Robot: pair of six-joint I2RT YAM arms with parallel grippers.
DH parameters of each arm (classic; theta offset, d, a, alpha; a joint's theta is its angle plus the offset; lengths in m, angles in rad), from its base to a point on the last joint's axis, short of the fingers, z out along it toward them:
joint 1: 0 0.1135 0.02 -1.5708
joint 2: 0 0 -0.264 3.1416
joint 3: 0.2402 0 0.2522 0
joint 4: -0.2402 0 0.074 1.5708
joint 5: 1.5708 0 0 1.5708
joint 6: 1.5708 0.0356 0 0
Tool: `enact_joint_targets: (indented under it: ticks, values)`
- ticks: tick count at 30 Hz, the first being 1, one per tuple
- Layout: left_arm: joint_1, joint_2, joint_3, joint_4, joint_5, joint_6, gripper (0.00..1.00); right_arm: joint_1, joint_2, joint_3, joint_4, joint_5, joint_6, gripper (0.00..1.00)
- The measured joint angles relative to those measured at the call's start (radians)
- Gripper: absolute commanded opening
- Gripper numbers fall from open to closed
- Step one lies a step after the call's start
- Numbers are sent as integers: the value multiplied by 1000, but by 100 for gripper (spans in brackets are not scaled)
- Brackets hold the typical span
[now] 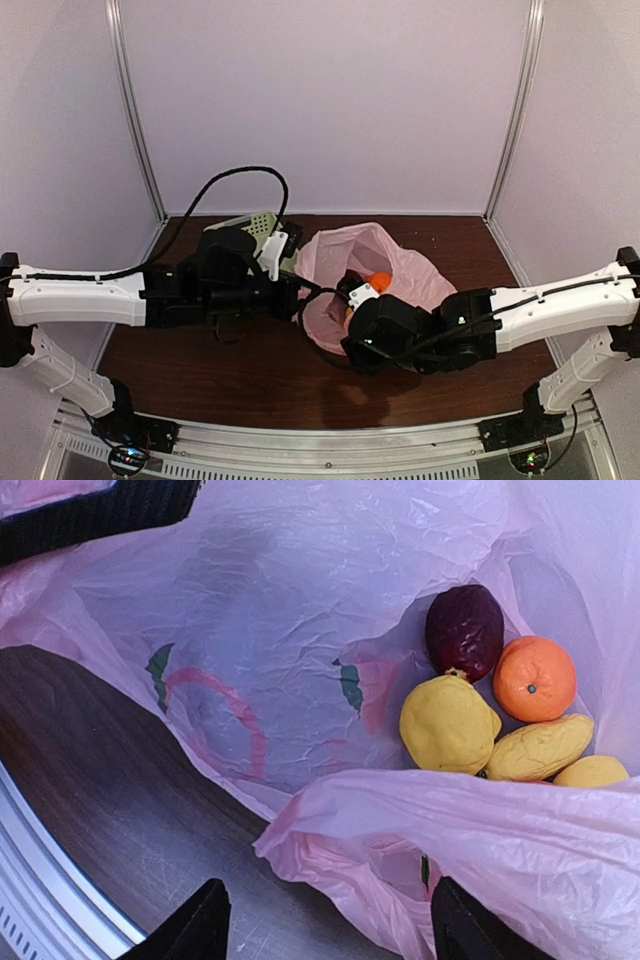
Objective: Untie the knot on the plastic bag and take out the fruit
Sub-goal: Adjust the bag opening on the takeout bag.
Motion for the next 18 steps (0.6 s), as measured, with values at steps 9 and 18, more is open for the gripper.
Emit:
enact_joint_targets:
  ticks: [9, 18]
  values:
    - [7, 0, 0, 0, 3, 0, 0, -8, 71, 71, -67, 140, 42, 15]
    - [52, -5, -26, 8, 7, -4, 0, -19, -77, -10, -112, 162, 129, 0]
